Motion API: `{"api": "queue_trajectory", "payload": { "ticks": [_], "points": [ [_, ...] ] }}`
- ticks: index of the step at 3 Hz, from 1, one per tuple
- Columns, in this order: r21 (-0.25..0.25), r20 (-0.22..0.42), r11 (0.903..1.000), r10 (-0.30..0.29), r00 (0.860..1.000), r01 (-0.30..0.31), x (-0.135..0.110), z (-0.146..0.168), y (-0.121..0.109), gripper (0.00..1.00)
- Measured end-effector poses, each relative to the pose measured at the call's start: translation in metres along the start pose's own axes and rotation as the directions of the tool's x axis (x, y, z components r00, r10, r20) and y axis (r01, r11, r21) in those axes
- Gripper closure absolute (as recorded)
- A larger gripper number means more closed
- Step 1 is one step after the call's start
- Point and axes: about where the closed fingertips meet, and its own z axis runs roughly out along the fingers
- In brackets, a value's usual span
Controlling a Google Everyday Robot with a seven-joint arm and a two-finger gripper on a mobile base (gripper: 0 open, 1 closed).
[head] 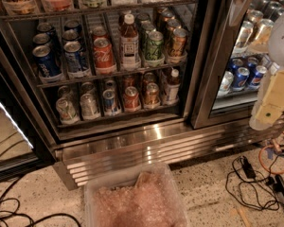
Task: Pick pepsi can from middle shelf of fridge
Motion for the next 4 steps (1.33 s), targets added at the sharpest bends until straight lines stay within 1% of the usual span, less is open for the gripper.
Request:
{"api": "queue_trajectory", "payload": {
  "ticks": [1, 2, 3, 4],
  "points": [
    [0.000, 0.000, 1.0000, 0.000, 1.000, 0.000, 0.000, 0.000, 0.000, 0.00],
    [0.034, 0.032, 0.9993, 0.017, 0.999, -0.019, -0.005, 0.000, -0.002, 0.00],
    [0.066, 0.077, 0.9975, 0.020, 0.997, -0.025, -0.016, 0.004, -0.002, 0.00],
    [0.078, 0.127, 0.9965, 0.021, 0.992, -0.031, -0.022, 0.018, -0.003, 0.00]
  ]
}}
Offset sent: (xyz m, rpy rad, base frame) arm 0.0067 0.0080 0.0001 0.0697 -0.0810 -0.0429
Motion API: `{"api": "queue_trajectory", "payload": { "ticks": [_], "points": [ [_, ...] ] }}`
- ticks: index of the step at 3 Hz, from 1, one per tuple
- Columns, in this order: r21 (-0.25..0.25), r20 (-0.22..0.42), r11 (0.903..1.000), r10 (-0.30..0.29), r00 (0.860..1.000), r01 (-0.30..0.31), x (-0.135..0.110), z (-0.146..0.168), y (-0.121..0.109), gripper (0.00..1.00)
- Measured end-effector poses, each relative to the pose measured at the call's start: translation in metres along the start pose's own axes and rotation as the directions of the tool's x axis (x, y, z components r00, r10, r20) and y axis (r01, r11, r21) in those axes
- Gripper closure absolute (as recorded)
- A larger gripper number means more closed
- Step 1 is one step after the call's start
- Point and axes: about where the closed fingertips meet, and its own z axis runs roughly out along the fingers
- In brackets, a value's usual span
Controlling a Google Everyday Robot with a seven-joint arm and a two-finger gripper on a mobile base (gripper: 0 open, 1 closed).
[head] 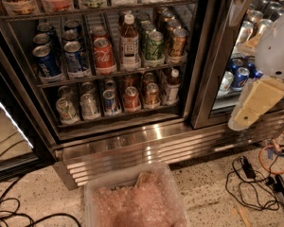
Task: Pick pepsi can from middle shelf of fridge
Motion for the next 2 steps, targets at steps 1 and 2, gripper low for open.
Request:
{"api": "queue_trajectory", "payload": {
  "ticks": [1, 2],
  "points": [
    [0.001, 0.060, 0.9999, -0.013, 0.998, 0.013, -0.008, 0.016, -0.006, 0.00],
    [-0.020, 0.095, 0.9984, -0.051, 0.994, 0.054, -0.018, 0.038, -0.015, 0.00]
  ]
}}
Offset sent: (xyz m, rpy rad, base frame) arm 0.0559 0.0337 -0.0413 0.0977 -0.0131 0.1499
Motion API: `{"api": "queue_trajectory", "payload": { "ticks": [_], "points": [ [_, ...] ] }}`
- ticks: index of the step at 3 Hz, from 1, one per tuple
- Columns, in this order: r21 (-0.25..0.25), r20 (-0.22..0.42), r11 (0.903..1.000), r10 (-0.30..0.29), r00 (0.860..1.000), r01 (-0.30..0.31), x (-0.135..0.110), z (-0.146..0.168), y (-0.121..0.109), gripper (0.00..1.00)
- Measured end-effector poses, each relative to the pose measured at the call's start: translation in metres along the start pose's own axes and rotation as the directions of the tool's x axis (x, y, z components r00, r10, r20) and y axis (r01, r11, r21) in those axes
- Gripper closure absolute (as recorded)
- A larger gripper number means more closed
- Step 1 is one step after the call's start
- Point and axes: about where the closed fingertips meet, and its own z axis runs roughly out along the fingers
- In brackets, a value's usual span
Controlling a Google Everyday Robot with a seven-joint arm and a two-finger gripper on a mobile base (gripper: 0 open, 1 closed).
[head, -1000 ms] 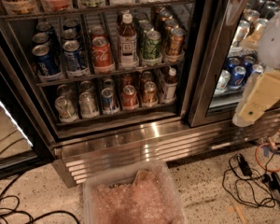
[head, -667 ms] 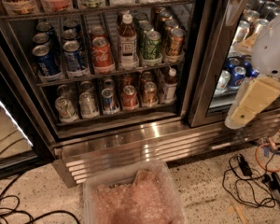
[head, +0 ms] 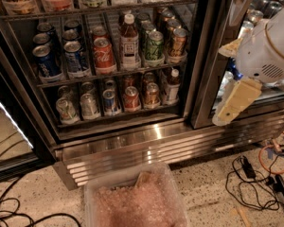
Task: Pick pepsi can from middle shelf of fridge
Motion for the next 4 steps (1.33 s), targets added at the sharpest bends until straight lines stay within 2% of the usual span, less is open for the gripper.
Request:
{"api": "queue_trajectory", "payload": {
  "ticks": [1, 2, 3, 4],
  "points": [
    [0.000, 0.000, 1.0000, 0.000, 1.000, 0.000, 0.000, 0.000, 0.000, 0.00],
    [0.009, 0.034, 0.9999, 0.012, 0.999, -0.012, -0.004, 0.017, -0.011, 0.00],
    [0.004, 0.095, 1.0000, -0.008, 0.995, 0.007, -0.022, 0.042, -0.017, 0.00],
    [-0.022, 0.189, 0.9997, -0.008, 0.982, 0.012, -0.037, 0.061, -0.021, 0.00]
  ]
}}
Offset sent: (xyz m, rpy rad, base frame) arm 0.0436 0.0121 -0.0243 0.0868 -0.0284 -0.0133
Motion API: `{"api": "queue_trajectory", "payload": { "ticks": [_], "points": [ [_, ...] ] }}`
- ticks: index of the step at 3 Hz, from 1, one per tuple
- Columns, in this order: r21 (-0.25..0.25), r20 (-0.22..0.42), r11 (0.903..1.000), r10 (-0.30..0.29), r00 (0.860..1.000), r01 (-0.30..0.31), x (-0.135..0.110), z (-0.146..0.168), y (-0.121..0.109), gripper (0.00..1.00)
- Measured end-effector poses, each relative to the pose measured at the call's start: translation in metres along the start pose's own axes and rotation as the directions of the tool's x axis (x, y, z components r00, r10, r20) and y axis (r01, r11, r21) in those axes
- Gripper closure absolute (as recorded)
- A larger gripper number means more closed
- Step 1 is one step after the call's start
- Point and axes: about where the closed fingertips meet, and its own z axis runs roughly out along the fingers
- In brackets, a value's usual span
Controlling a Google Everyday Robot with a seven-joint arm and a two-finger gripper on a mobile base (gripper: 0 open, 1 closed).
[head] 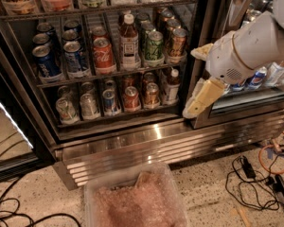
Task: Pick pepsi can from middle shelf of fridge
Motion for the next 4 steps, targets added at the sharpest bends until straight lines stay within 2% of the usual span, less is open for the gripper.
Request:
{"api": "queue_trajectory", "payload": {
  "ticks": [1, 2, 3, 4],
  "points": [
    [-0.046, 0.081, 0.9989, -0.003, 0.997, 0.007, -0.013, 0.022, 0.003, 0.00],
    [-0.059, 0.095, 0.9976, -0.031, 0.995, 0.037, -0.025, 0.049, 0.008, 0.00],
    [-0.050, 0.058, 0.9967, -0.061, 0.996, 0.064, -0.033, 0.073, 0.009, 0.00],
    [-0.048, 0.058, 0.9965, -0.066, 0.996, 0.069, -0.033, 0.075, 0.011, 0.00]
  ]
}}
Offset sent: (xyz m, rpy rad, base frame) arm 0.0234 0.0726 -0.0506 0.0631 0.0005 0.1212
